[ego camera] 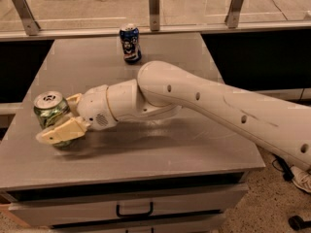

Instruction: Knock green can over

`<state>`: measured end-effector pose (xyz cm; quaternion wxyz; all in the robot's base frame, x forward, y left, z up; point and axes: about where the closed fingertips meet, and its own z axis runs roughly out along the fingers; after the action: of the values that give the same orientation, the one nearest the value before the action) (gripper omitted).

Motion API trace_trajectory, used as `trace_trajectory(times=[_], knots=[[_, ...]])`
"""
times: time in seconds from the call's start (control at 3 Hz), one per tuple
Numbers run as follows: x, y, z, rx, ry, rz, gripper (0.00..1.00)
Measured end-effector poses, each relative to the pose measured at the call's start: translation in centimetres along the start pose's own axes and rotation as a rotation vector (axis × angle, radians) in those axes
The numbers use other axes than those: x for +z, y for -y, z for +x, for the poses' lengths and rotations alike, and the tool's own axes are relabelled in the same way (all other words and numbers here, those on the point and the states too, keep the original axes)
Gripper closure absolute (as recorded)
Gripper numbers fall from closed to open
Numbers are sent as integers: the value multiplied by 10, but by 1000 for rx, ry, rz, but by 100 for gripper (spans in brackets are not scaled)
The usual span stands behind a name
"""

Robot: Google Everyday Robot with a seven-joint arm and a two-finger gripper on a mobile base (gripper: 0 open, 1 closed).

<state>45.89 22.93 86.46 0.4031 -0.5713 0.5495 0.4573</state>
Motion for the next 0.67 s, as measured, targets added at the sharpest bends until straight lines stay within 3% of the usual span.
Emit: trace_trajectory(times=[0.33,0.67], knots=[[-18,4,0,19,-11,44,64],[-66,16,-3,12,-86,134,87]])
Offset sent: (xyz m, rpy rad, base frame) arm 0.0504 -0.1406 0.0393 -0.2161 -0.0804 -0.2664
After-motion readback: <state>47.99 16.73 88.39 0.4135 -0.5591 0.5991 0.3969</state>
